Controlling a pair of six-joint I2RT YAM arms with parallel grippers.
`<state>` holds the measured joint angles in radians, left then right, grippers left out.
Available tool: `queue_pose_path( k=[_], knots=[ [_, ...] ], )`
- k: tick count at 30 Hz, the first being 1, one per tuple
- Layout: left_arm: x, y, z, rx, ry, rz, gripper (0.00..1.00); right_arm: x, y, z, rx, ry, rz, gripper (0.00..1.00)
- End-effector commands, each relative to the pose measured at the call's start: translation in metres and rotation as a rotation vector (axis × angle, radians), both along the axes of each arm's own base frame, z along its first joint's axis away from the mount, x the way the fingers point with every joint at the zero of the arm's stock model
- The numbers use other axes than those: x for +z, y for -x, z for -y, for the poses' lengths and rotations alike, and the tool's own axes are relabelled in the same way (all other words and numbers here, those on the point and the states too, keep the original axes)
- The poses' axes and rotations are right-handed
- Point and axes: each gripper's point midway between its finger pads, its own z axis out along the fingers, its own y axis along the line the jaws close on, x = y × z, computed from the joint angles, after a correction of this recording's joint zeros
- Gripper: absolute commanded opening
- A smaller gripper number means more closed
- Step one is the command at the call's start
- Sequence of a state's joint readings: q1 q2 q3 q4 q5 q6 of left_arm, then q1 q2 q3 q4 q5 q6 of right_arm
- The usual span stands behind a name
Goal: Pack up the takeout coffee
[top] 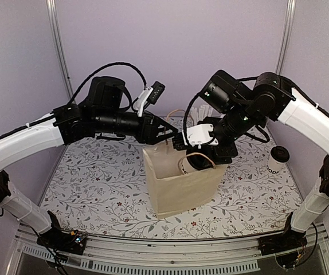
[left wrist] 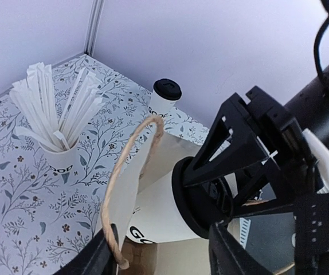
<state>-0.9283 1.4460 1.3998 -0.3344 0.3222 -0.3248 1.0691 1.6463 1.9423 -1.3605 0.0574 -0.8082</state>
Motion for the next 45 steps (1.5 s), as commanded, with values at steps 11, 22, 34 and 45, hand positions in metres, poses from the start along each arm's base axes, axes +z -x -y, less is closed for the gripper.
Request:
queue_pose_path(
  k=[11,22,34,45],
  knots=[
    [0.017,-0.033,-0.041,0.227,0.015,0.169,0.65,-0.009,0.056,0.046,0.134,0.028,0.019,0.45],
    [-0.100,-0.057,-0.016,0.212,-0.095,0.039,0.65,-0.039,0.067,0.059,0.219,0.064,0.039,0.45],
    [-0.153,-0.045,0.019,0.072,-0.071,-0.086,0.63,-0.043,0.062,0.055,0.259,0.010,0.167,0.45],
    [-0.172,-0.042,0.031,0.016,-0.082,-0.127,0.62,-0.046,0.072,0.062,0.345,-0.008,0.213,0.45]
  ],
)
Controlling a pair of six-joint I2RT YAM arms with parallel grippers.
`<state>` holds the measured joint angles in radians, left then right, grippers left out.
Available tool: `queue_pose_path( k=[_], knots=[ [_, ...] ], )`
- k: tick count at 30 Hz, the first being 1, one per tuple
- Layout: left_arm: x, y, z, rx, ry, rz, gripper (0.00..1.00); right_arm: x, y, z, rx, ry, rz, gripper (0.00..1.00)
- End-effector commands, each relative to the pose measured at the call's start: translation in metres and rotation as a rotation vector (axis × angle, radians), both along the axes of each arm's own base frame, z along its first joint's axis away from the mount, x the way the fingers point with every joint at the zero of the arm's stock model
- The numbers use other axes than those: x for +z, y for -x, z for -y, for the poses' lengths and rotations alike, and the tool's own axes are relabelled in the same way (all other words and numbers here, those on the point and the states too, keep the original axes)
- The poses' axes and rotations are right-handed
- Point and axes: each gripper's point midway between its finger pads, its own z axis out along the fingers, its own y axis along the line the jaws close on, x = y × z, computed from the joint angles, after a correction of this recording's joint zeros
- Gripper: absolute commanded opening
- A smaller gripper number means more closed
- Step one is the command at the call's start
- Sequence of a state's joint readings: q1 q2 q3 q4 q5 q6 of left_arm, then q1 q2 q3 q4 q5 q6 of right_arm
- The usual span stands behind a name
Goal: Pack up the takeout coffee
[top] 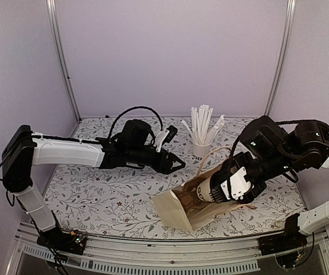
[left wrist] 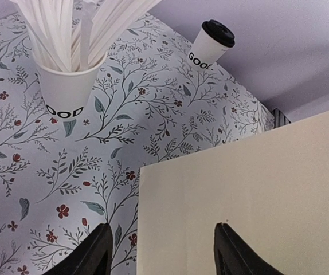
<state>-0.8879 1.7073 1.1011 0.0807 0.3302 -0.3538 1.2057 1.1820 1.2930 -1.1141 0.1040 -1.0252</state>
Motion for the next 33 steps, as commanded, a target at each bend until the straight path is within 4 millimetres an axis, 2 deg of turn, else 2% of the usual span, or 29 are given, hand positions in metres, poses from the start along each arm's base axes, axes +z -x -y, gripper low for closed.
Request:
queue_pose_path(
  k=[1,7,13,22,28,33],
  knots=[
    [-0.005,-0.001,0.009,-0.031,0.021,-0.018,0.61,0.004,0.002,0.001,0.060,-0.035,0.061,0.45],
    [-0.018,0.001,0.014,-0.055,0.015,-0.058,0.60,-0.020,-0.003,0.004,0.075,-0.001,0.116,0.45],
    [-0.019,0.000,0.015,-0.058,0.013,-0.060,0.60,-0.022,-0.008,0.004,0.066,0.001,0.168,0.46],
    [-0.032,0.001,0.017,-0.069,0.002,-0.093,0.60,-0.030,-0.031,-0.006,-0.032,-0.001,0.245,0.45],
    [-0.036,-0.003,0.016,-0.070,0.005,-0.100,0.59,-0.031,-0.030,-0.014,-0.041,-0.006,0.212,0.46],
    [-0.043,-0.005,0.013,-0.076,-0.003,-0.105,0.59,-0.041,-0.028,-0.018,-0.057,0.044,0.152,0.46]
  ],
)
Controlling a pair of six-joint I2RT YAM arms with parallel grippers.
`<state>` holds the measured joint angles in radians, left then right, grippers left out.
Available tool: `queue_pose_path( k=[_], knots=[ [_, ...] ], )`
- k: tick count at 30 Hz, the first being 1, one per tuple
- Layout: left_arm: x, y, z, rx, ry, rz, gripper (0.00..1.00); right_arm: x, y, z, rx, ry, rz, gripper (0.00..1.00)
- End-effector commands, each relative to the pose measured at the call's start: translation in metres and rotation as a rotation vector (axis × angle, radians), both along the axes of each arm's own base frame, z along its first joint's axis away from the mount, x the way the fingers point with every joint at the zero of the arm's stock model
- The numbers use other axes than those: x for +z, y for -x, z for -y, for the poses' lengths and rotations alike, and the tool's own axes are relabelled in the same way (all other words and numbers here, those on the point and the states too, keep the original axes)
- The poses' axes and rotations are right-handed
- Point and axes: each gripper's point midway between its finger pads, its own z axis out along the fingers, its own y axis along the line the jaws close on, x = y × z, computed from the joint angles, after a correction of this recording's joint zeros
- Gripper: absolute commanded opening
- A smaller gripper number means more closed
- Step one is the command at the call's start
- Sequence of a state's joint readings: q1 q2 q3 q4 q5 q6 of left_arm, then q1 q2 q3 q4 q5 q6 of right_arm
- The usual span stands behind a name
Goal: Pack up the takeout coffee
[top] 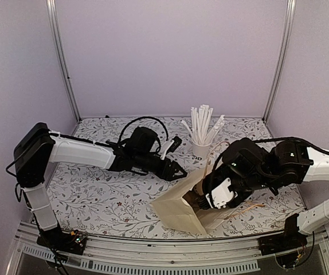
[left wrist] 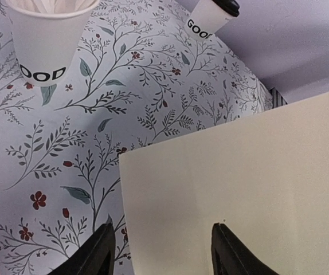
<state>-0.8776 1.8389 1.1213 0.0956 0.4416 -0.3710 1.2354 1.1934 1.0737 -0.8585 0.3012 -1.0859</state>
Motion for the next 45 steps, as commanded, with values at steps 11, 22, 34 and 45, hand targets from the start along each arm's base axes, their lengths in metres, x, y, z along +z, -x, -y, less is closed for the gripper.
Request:
queue_pose_path(
  k=[11,22,34,45],
  knots=[
    [-0.011,-0.015,-0.002,-0.033,0.030,-0.006,0.60,-0.004,-0.010,-0.021,-0.088,-0.022,-0.014,0.45],
    [-0.011,-0.025,-0.002,-0.060,0.082,0.028,0.60,-0.020,-0.005,-0.017,-0.087,0.009,0.020,0.45],
    [-0.008,-0.040,-0.004,-0.081,0.120,0.060,0.60,-0.017,0.003,-0.017,-0.112,-0.047,0.007,0.45],
    [-0.011,-0.044,-0.001,-0.100,0.133,0.062,0.61,-0.028,0.003,-0.009,-0.108,-0.056,0.022,0.45]
  ],
)
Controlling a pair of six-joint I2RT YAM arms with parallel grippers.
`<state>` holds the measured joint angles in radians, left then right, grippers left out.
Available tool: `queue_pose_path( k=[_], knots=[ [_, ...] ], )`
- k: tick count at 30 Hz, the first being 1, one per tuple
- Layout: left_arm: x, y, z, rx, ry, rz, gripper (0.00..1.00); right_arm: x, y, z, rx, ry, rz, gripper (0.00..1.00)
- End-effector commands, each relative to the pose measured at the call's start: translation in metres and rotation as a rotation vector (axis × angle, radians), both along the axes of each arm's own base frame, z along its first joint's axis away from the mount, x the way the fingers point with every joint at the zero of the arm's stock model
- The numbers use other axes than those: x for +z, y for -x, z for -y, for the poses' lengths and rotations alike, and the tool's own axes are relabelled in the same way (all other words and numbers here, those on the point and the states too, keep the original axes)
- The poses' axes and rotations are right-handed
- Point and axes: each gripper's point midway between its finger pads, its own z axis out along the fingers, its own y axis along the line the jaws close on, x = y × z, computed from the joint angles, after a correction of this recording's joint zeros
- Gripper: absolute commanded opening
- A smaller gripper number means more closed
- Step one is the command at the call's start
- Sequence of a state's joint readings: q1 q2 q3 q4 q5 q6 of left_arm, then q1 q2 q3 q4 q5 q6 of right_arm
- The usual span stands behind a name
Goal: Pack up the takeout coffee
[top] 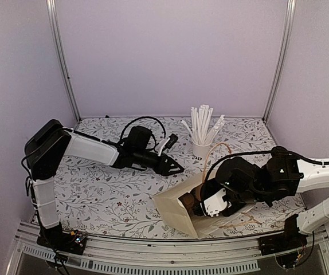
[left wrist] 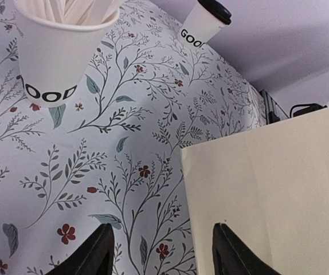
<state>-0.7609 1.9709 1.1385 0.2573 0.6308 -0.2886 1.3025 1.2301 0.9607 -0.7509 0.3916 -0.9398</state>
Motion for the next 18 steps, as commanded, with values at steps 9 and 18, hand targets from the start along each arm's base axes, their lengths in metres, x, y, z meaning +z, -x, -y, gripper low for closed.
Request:
queue_pose_path(
  k=[9,18],
  knots=[
    [0.004,-0.002,0.006,-0.041,0.044,0.021,0.60,0.004,0.001,-0.010,-0.002,-0.059,0.001,0.45],
    [0.003,0.003,0.003,-0.049,0.052,0.016,0.60,-0.001,-0.003,-0.014,-0.021,-0.042,-0.019,0.44]
  ],
)
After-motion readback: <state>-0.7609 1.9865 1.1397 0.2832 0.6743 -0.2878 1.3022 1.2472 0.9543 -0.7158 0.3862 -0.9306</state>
